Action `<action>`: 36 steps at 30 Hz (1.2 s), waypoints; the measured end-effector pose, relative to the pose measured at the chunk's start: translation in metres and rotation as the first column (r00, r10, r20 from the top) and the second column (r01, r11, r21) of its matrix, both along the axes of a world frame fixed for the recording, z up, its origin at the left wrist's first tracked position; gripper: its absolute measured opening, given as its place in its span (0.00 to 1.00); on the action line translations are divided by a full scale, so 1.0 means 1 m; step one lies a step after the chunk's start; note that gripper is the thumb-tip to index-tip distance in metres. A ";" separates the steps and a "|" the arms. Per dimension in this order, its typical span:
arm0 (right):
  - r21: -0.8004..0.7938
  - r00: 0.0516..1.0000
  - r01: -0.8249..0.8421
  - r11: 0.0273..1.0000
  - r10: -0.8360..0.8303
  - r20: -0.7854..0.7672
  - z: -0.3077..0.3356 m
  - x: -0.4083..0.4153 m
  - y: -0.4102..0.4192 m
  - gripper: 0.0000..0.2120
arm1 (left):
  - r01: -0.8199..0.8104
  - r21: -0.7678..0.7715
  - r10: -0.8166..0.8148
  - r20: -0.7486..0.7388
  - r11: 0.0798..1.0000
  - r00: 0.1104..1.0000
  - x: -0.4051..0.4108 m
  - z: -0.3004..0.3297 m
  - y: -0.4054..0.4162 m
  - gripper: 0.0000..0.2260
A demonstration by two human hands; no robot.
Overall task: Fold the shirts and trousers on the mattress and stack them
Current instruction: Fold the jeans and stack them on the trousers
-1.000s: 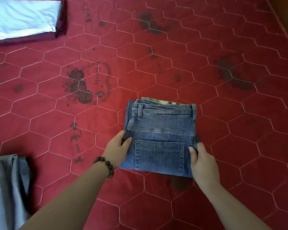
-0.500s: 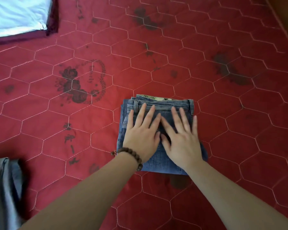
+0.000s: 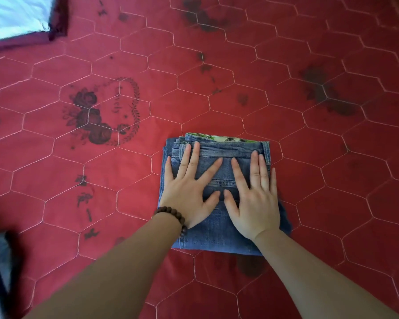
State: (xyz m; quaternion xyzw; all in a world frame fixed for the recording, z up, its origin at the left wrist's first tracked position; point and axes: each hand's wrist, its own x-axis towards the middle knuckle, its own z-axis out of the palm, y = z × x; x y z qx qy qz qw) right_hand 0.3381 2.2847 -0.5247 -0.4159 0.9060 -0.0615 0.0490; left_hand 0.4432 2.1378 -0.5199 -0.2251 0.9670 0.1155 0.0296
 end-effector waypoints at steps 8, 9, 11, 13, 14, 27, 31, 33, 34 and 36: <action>-0.110 0.984 0.020 0.994 0.000 0.180 0.015 -0.005 0.011 0.33 | -0.321 0.037 0.324 -0.133 0.946 0.937 0.015 0.014 -0.001 0.31; -0.139 0.980 0.062 0.988 -0.034 0.196 0.016 -0.002 0.016 0.34 | -0.420 0.078 0.426 -0.096 0.904 0.900 0.018 0.016 0.001 0.34; -0.153 0.952 0.214 0.965 -0.171 0.255 0.019 0.005 0.023 0.38 | -0.475 0.128 0.483 -0.044 0.871 0.874 0.023 0.020 0.005 0.35; -0.119 0.929 0.307 0.944 -0.270 0.253 0.023 0.011 0.024 0.38 | -0.447 0.230 0.469 -0.048 0.865 0.882 0.025 0.025 0.006 0.35; -0.106 0.936 0.308 0.946 -0.280 0.215 0.025 0.014 0.024 0.36 | -0.453 0.293 0.483 -0.033 0.842 0.875 0.025 0.028 0.006 0.35; 0.240 0.888 0.069 0.968 -0.169 0.427 0.061 0.087 0.071 0.38 | -0.513 0.351 0.438 0.274 0.783 0.856 0.143 0.043 0.065 0.35; 0.237 0.862 0.068 0.969 -0.176 0.475 0.061 0.119 0.077 0.38 | -0.506 0.437 0.455 0.224 0.743 0.862 0.182 0.041 0.072 0.35; 0.244 0.851 0.073 0.967 -0.188 0.491 0.064 0.138 0.073 0.37 | -0.495 0.458 0.473 0.172 0.739 0.864 0.203 0.045 0.069 0.32; 0.236 0.852 0.078 0.968 -0.188 0.489 0.068 0.150 0.069 0.36 | -0.494 0.448 0.483 0.150 0.745 0.863 0.216 0.049 0.064 0.30; 0.183 0.873 0.102 0.978 -0.176 0.455 0.081 0.177 0.055 0.33 | -0.492 0.425 0.495 0.112 0.760 0.862 0.244 0.061 0.050 0.27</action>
